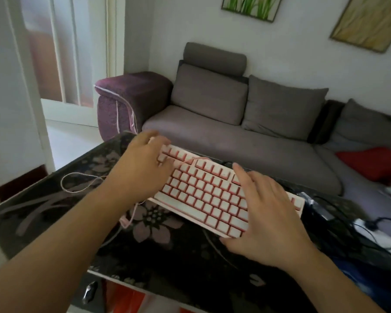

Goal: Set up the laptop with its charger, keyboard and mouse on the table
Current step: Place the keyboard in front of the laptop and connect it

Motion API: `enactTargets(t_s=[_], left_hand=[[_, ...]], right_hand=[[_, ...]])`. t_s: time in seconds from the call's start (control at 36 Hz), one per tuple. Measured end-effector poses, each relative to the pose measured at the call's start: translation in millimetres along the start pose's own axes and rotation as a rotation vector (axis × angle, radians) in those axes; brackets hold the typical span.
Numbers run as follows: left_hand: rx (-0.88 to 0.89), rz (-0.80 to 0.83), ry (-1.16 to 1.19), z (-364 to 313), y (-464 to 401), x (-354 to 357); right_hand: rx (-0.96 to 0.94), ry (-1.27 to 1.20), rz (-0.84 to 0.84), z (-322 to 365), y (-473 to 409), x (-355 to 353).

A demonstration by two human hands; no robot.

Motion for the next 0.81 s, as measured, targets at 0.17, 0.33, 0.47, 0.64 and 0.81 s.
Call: enactTargets(t_s=[0.17,0.33,0.47,0.64,0.81], left_hand=[[-0.264,0.152,0.387,-27.5,-17.5,45.6],[-0.315,0.421,0.953,-49.6,-21.4,96.9],[-0.316,0.606,1.001,-62.9,-19.4,121.6],[-0.436,0.564,1.038,-73.6,-19.4,148.1],[-0.427,0.453,0.939,-91.6,-23.8,147.5]], right_hand=[[0.184,-0.059,-0.100,-85.2,29.2,-12.3],[0.151,-0.127,-0.083,-123.8,46.7,-8.0],[0.082,-0.151,0.000,-147.5,56.4,0.6],[0.061,-0.120,0.060,-163.0,60.7,14.5],[0.102,-0.095,0.010,-174.4,65.0,18.3]])
Point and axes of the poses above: each hand's wrist, its own y-axis away from the middle knuckle, its own x-axis out of the palm, z = x × y, the point moved 7 cm from there along -y, towards the middle knuckle, and after that the axes turned 7 degrees about z, right-handed, at the moved point
